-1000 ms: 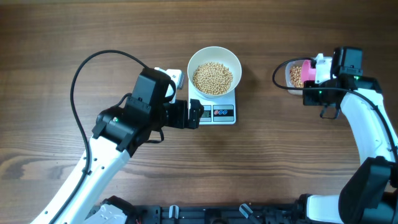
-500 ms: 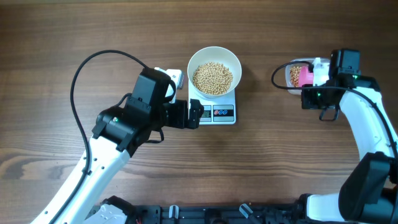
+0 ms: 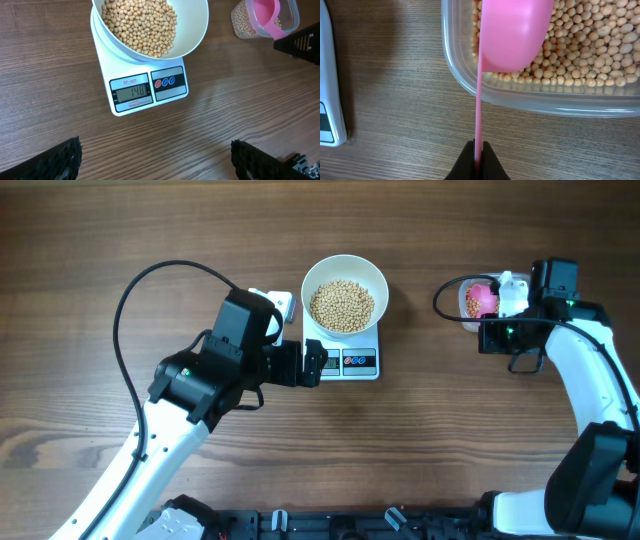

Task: Scoop item into bowl and weigh 150g on scale
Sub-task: 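Dip the scoop into the soybeans for a small amount, then lift the scoop and move it over the bowl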

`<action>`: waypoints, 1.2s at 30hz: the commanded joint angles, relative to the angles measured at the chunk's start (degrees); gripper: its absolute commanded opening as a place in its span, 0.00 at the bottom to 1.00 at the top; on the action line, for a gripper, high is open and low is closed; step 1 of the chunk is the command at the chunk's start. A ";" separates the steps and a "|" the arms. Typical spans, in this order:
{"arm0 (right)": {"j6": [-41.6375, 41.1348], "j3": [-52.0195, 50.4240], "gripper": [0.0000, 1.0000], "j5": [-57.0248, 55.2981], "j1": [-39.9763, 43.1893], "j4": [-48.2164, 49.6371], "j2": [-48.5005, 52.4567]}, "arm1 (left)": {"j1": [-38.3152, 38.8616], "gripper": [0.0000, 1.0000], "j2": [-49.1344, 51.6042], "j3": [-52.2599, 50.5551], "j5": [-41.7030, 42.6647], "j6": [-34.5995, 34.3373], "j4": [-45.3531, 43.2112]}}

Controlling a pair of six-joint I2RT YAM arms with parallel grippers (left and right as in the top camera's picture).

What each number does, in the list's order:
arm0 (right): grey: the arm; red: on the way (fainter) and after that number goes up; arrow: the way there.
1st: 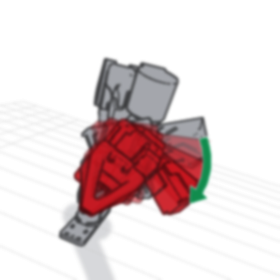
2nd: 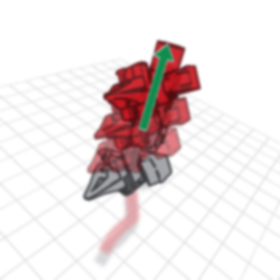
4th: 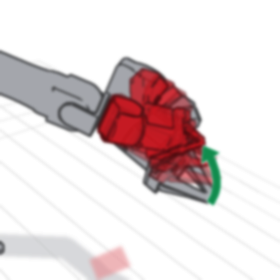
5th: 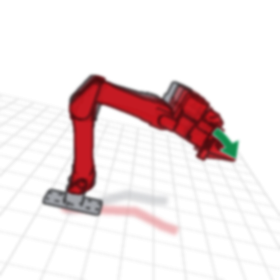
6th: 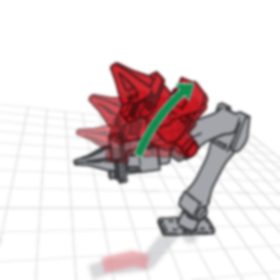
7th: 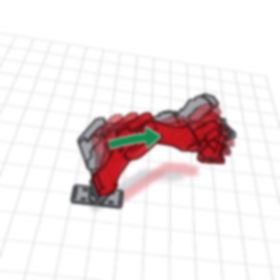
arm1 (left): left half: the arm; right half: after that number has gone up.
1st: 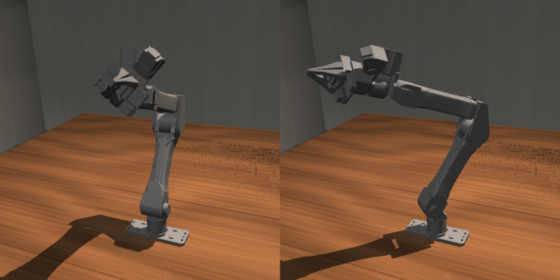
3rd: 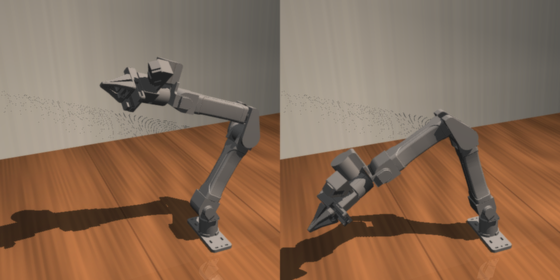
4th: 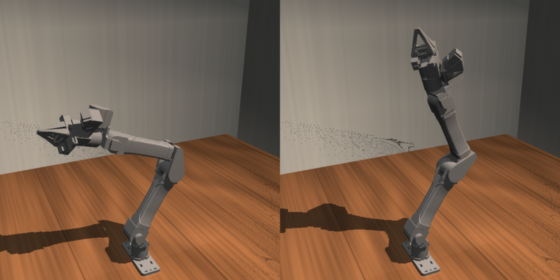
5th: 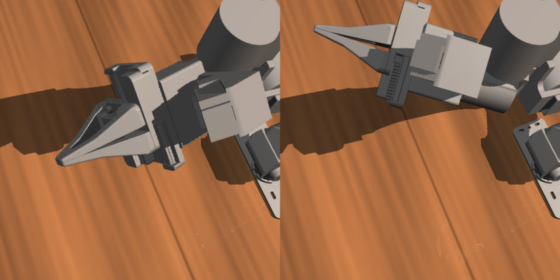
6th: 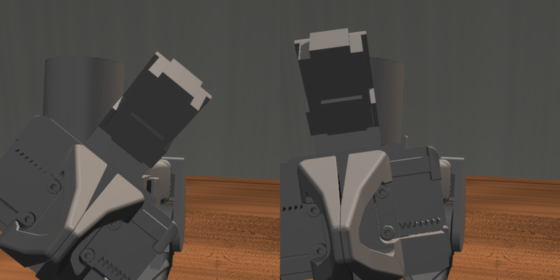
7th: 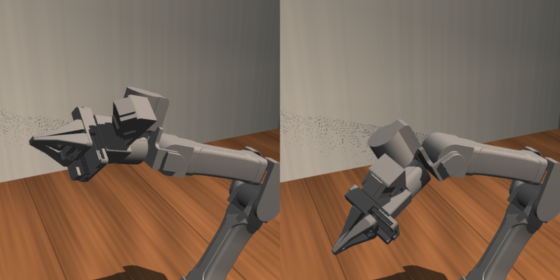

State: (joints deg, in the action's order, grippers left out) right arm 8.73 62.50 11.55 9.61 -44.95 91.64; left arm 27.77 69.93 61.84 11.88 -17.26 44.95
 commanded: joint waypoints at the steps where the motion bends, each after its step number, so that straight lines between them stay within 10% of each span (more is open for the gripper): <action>1: -1.40 0.50 0.04 -0.31 0.46 0.15 -0.50 | 0.24 1.00 0.20 0.96 0.28 0.31 -0.13; 19: -3.17 0.50 0.04 48.39 22.80 -3.32 -3.48 | 0.24 1.00 0.20 0.96 0.28 0.31 -0.13; 28: -13.90 0.50 0.04 61.33 9.84 9.57 -3.48 | 0.24 1.00 0.20 0.96 0.28 0.31 -0.13; 36: -16.04 0.50 0.04 41.09 -8.79 15.21 -3.50 | 0.24 1.00 0.20 0.96 0.28 0.31 -0.13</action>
State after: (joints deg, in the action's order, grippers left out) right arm -7.33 62.46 60.55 4.49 -30.37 89.27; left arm 27.77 69.93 61.87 11.88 -17.26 44.95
